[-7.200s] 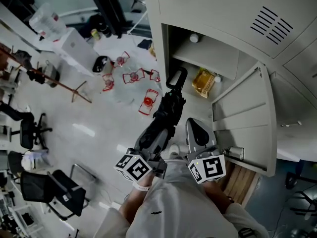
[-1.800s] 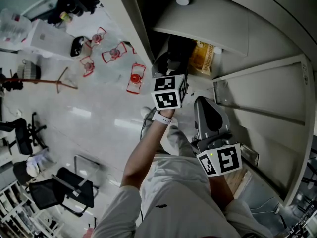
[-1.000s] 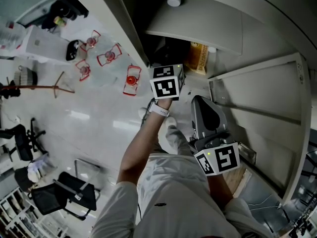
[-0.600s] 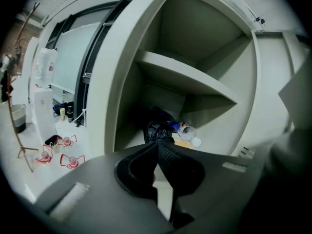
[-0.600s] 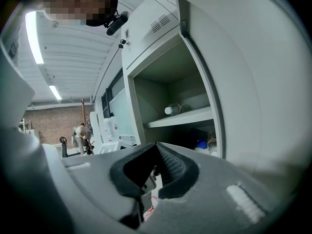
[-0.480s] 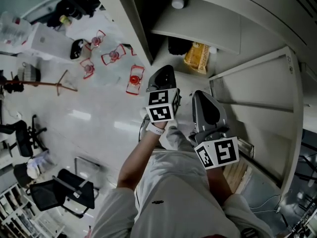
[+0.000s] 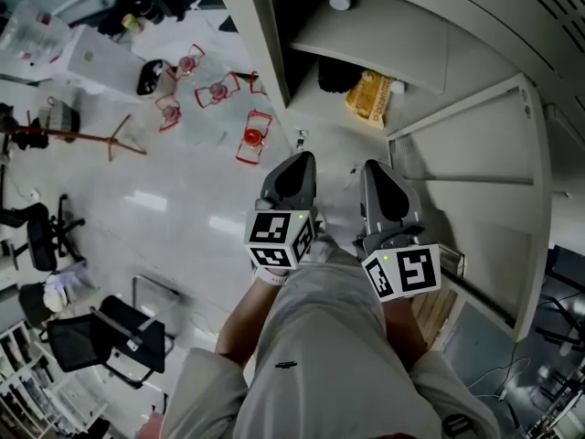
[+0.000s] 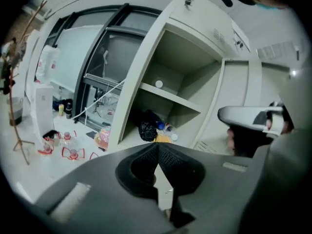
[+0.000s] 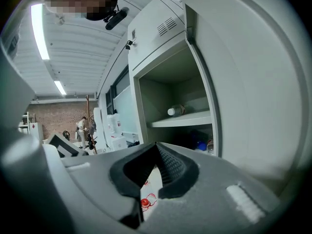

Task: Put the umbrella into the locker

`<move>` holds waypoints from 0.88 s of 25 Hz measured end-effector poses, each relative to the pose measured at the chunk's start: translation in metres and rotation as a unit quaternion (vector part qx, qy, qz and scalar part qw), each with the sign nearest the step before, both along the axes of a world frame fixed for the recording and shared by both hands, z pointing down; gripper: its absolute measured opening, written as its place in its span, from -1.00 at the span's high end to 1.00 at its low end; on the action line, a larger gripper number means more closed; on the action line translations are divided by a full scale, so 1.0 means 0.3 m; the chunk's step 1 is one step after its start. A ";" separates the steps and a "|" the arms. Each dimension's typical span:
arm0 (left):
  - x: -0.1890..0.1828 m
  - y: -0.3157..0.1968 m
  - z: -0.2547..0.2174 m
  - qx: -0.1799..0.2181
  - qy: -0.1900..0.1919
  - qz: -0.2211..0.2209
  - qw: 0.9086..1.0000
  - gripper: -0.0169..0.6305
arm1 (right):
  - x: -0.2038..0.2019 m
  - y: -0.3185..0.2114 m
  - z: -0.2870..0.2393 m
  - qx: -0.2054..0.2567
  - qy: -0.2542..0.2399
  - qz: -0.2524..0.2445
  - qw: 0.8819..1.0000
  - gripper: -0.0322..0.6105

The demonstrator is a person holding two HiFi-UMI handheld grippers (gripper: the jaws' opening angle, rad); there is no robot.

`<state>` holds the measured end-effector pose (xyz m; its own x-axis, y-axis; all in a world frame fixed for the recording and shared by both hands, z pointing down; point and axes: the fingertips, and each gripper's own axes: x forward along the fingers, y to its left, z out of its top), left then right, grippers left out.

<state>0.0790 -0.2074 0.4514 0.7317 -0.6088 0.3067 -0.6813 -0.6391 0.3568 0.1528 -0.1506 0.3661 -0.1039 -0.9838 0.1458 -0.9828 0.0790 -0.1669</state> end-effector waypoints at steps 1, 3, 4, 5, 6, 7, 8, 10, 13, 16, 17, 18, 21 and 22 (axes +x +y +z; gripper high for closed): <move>-0.023 0.020 -0.011 -0.009 0.014 -0.002 1.000 0.90 | -0.001 0.004 -0.001 0.000 0.002 -0.003 1.000 0.89; -0.081 0.053 -0.044 -0.012 0.029 -0.009 0.999 0.90 | -0.009 0.013 -0.007 0.001 0.007 -0.009 1.000 0.89; -0.112 0.067 -0.062 -0.007 0.029 -0.014 0.999 0.89 | -0.012 0.017 -0.010 0.002 0.010 -0.012 1.000 0.89; -0.143 0.079 -0.079 0.000 0.027 -0.021 0.999 0.89 | -0.014 0.021 -0.012 0.003 0.012 -0.014 1.000 0.89; -0.172 0.088 -0.095 0.009 0.025 -0.028 0.999 0.89 | -0.015 0.025 -0.011 0.003 0.014 -0.017 1.000 0.89; -0.199 0.097 -0.107 0.017 0.022 -0.036 0.999 0.89 | -0.015 0.028 -0.010 0.004 0.016 -0.019 1.000 0.89; -0.226 0.103 -0.118 0.024 0.019 -0.044 0.999 0.89 | -0.016 0.030 -0.009 0.004 0.017 -0.021 1.000 0.89; -0.275 0.112 -0.139 0.034 0.016 -0.059 0.998 0.89 | -0.024 0.032 -0.015 0.008 0.019 -0.026 0.999 0.89; -0.345 0.129 -0.183 0.054 0.008 -0.079 0.995 0.89 | -0.050 0.043 -0.029 0.013 0.021 -0.035 0.999 0.89; -0.394 0.146 -0.231 0.082 -0.001 -0.099 0.992 0.89 | -0.069 0.056 -0.026 0.013 0.024 -0.045 0.999 0.89; -0.407 0.151 -0.245 0.090 -0.004 -0.104 0.990 0.89 | -0.073 0.058 -0.023 0.013 0.026 -0.048 0.998 0.89; -0.418 0.156 -0.256 0.097 -0.006 -0.109 0.989 0.89 | -0.076 0.059 -0.021 0.012 0.028 -0.050 0.998 0.89; -0.448 0.170 -0.284 0.106 -0.013 -0.116 0.987 0.89 | -0.079 0.063 -0.017 0.011 0.030 -0.054 0.998 0.89; -0.458 0.174 -0.289 0.107 -0.014 -0.118 0.987 0.89 | -0.080 0.064 -0.018 0.011 0.031 -0.055 0.998 0.89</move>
